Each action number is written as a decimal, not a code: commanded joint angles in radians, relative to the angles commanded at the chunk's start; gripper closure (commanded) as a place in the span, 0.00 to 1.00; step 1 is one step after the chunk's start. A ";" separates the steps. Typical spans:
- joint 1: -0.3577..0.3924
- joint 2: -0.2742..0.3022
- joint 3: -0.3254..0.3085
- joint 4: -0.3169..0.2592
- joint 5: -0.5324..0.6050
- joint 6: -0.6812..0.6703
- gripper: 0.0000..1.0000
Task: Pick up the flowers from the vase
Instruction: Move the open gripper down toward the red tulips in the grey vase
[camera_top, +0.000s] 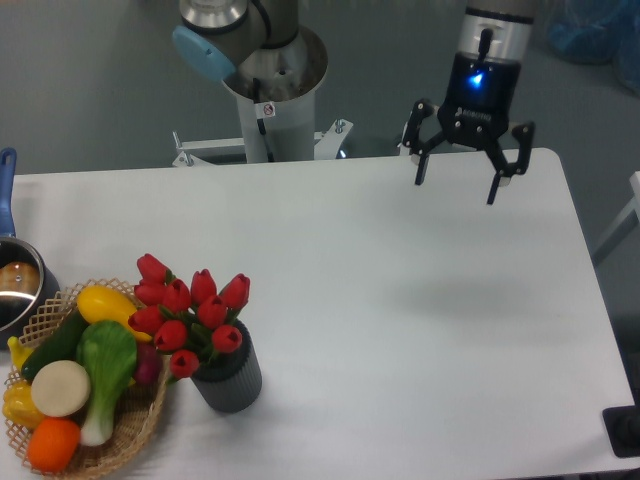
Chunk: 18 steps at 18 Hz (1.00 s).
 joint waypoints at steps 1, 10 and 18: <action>-0.006 -0.006 0.000 0.017 -0.002 -0.002 0.00; -0.114 -0.155 -0.006 0.155 -0.228 0.014 0.00; -0.180 -0.246 -0.014 0.157 -0.348 0.199 0.00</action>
